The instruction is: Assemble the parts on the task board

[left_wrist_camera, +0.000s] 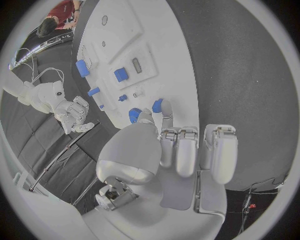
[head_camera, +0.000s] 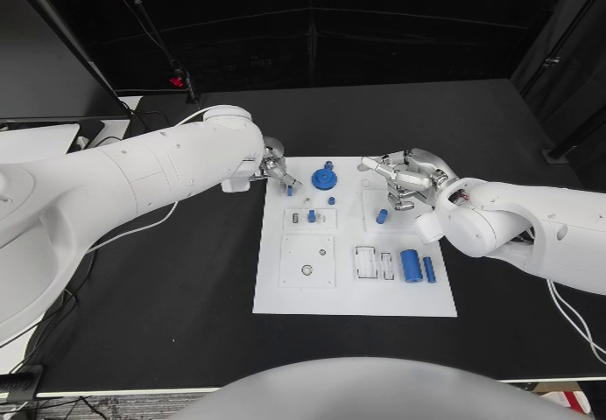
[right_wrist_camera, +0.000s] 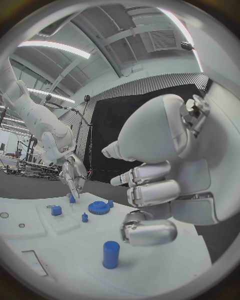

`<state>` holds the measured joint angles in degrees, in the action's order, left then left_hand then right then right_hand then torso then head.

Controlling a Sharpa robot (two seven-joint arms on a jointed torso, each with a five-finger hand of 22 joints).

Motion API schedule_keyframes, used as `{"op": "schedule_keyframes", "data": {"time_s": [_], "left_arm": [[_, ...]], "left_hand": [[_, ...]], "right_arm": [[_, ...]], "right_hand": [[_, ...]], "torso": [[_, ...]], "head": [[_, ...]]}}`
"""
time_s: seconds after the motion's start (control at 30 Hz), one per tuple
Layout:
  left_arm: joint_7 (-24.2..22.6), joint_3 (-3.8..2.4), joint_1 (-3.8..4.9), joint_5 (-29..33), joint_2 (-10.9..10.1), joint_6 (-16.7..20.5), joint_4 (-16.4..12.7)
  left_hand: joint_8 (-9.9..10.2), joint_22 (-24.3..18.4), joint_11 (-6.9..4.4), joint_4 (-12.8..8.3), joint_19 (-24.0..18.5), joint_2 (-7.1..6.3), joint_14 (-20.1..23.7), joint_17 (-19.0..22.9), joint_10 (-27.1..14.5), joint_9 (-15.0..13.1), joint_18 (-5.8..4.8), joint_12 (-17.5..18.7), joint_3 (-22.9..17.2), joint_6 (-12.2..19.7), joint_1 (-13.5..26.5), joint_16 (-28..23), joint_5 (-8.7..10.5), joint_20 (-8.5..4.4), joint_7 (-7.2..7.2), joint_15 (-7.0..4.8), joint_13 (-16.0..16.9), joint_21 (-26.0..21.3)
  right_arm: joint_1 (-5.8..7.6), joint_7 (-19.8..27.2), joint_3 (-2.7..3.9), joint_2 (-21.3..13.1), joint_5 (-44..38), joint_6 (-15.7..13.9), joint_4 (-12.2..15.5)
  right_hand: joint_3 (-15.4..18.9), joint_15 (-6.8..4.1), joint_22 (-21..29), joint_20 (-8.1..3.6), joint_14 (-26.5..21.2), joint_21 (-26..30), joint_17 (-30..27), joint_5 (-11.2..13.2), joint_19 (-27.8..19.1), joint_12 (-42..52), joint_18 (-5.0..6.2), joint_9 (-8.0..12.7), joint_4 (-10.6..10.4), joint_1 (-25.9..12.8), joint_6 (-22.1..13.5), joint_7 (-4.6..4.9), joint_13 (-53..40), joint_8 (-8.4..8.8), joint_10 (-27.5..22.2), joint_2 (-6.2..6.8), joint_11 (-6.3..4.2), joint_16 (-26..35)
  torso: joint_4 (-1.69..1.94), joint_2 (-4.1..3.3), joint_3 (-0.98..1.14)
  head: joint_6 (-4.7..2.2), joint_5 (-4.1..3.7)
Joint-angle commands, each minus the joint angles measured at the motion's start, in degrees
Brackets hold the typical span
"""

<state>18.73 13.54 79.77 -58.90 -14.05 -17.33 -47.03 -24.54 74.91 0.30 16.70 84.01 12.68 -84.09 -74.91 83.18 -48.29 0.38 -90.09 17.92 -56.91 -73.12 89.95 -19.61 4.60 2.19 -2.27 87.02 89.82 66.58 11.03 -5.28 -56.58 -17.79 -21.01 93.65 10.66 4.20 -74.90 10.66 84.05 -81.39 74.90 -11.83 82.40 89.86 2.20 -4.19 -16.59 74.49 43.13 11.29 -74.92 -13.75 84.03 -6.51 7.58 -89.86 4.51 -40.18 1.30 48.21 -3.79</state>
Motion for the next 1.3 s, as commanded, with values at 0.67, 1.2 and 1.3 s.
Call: {"op": "schedule_keyframes", "data": {"time_s": [0.67,1.2,1.3], "left_arm": [[-0.8,-0.04,0.00,-0.1,0.3,-0.3,0.1],[-0.8,-0.04,-0.05,-0.1,0.2,-0.2,0.1],[-0.9,-0.04,-0.05,-0.1,0.2,-0.2,0.1]], "left_hand": [[-0.4,14.9,-1.43,-0.1,5.5,1.26,-5.9,-15.1,6.8,-0.9,-0.24,0.1,-1.8,-0.2,-5.9,0.0,-0.62,-0.53,-0.41,-0.68,3.0,-0.2],[0.7,14.9,-1.35,-0.2,5.5,0.43,-5.9,-15.1,6.8,-1.0,-0.23,0.1,-3.9,0.5,-10.5,0.0,-4.50,-0.62,-0.29,-0.70,3.0,-0.2],[0.9,14.9,-1.32,-0.1,5.5,0.28,-5.9,-15.1,6.8,-0.9,-0.22,0.1,-4.4,0.4,-11.3,0.0,-5.20,-0.62,-0.26,-0.68,3.0,-0.2]], "right_arm": [[0.07,0.3,0.02,0.1,0.0,0.1,0.1],[0.07,0.3,0.02,0.1,0.0,0.1,0.0],[0.07,0.3,0.02,0.2,0.0,0.1,0.0]], "right_hand": [[0.4,0.31,-11.2,0.06,6.0,0.0,15.1,0.0,-0.1,0.1,0.50,-0.1,0.0,0.0,-0.4,0.95,-15.1,-0.40,6.0,-0.79,0.39,-0.1],[0.4,0.31,-11.2,0.06,6.0,0.0,15.1,0.0,-0.1,0.1,0.50,-0.1,0.0,0.0,-0.4,0.95,-15.1,-0.40,6.0,-0.79,0.39,-0.1],[0.4,0.31,-11.2,0.06,6.0,0.0,15.1,0.0,-0.1,0.1,0.50,-0.1,0.0,0.0,-0.4,0.95,-15.1,-0.40,6.0,-0.79,0.39,-0.1]], "torso": [[0.01,0.02,-0.02],[0.04,0.01,0.00],[-0.02,0.01,-0.04]], "head": [[0.22,-0.23],[0.19,-0.19],[0.22,-0.23]]}}
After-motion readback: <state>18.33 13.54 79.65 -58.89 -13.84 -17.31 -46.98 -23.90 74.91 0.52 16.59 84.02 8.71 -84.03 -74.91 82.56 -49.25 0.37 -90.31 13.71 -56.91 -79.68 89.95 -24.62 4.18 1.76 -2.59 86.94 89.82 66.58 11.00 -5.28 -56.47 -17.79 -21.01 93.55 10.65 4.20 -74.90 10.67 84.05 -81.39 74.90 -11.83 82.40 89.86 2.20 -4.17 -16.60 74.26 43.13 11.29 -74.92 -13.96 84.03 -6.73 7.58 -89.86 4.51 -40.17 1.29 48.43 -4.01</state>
